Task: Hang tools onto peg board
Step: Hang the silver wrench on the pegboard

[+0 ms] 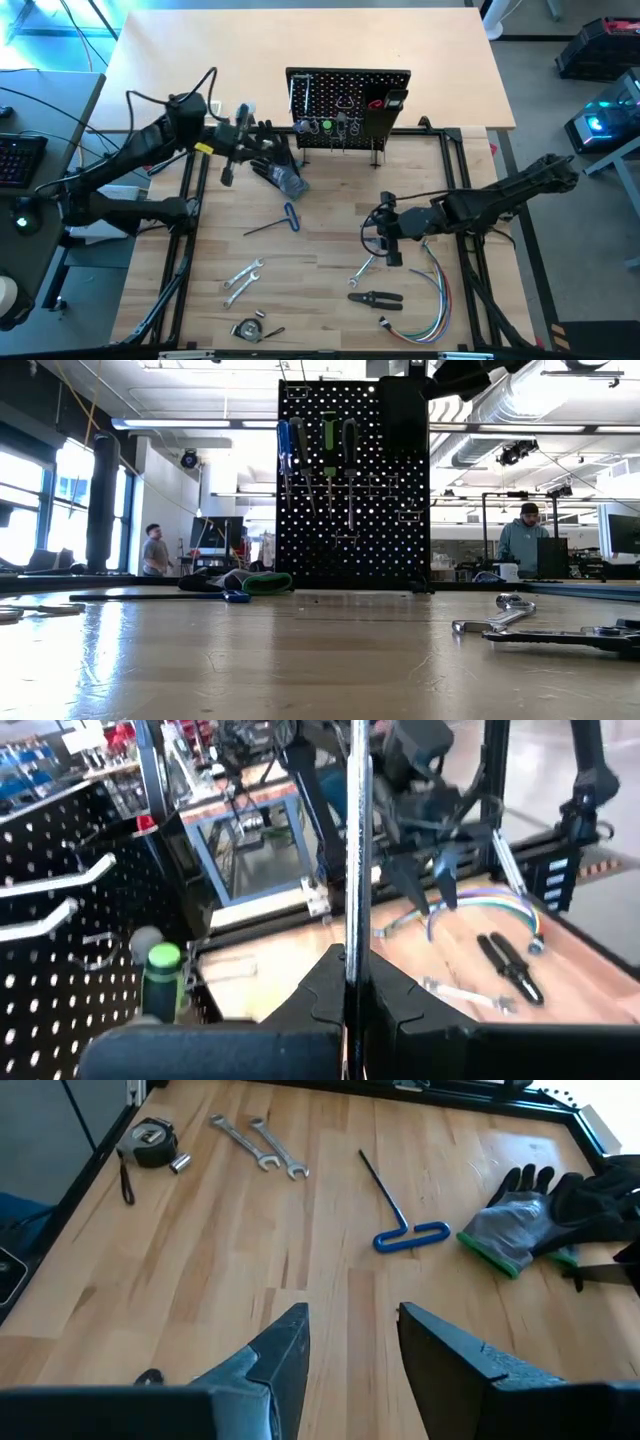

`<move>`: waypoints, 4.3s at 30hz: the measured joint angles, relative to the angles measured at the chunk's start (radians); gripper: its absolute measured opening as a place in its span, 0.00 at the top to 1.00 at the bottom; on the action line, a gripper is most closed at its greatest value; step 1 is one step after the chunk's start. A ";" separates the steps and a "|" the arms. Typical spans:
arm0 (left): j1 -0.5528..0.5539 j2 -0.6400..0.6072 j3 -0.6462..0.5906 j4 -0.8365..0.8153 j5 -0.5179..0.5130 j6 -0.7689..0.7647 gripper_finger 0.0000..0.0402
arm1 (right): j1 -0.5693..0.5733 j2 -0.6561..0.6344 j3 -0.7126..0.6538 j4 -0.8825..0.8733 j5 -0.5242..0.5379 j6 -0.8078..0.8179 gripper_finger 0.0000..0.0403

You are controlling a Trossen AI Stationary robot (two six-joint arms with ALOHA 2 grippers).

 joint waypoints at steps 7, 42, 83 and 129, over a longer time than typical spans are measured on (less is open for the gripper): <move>0.030 -0.070 0.000 -0.137 -0.078 0.027 1.00 | 0.012 0.000 0.000 -0.003 0.000 0.007 0.63; 0.131 -0.293 -0.196 -0.180 -0.028 -0.058 1.00 | 0.055 0.001 -0.002 -0.016 -0.003 0.015 0.63; 0.114 0.280 -0.378 1.012 0.003 -0.502 1.00 | 0.042 0.001 -0.002 0.035 0.053 -0.020 0.63; 0.203 0.007 -0.378 0.580 -0.097 -0.445 0.50 | 0.042 0.008 -0.003 0.027 0.053 0.006 0.63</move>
